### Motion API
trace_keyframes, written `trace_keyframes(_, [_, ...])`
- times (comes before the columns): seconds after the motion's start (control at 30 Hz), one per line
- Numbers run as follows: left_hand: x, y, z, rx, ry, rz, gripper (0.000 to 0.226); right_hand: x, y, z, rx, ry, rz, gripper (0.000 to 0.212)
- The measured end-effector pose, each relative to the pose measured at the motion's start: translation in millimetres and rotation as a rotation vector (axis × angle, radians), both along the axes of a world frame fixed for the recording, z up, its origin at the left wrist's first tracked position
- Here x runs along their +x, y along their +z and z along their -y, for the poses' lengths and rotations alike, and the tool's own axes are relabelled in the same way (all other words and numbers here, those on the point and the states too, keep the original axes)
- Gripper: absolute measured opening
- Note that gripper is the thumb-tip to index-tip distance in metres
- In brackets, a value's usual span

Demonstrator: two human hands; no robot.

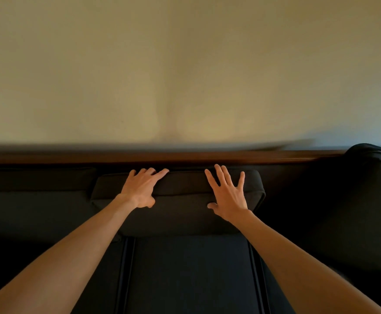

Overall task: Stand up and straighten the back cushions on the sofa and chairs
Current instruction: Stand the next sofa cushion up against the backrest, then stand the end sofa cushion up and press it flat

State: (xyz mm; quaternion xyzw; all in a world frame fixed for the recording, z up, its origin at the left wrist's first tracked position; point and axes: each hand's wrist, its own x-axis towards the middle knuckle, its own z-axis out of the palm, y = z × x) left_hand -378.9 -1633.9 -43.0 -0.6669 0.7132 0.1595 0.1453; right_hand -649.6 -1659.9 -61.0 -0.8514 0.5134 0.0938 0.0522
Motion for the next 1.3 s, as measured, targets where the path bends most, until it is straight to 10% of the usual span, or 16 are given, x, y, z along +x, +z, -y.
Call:
trace_keyframes(0.27, [-5, -22, -28, -0.361, 0.100, 0.097, 0.092, -6, -21, -8, -0.006, -0.060, -0.009, 0.110])
trace_keyframes(0.8, [-19, 18, -47, -0.104, 0.135, -0.132, 0.072, -7, 49, -16, 0.277, -0.055, -0.030, 0.084])
trace_keyframes(1.3, [-262, 192, 3, -0.347, -0.085, -0.470, 0.024, -190, 212, -29, 0.131, -0.248, 0.307, 0.040])
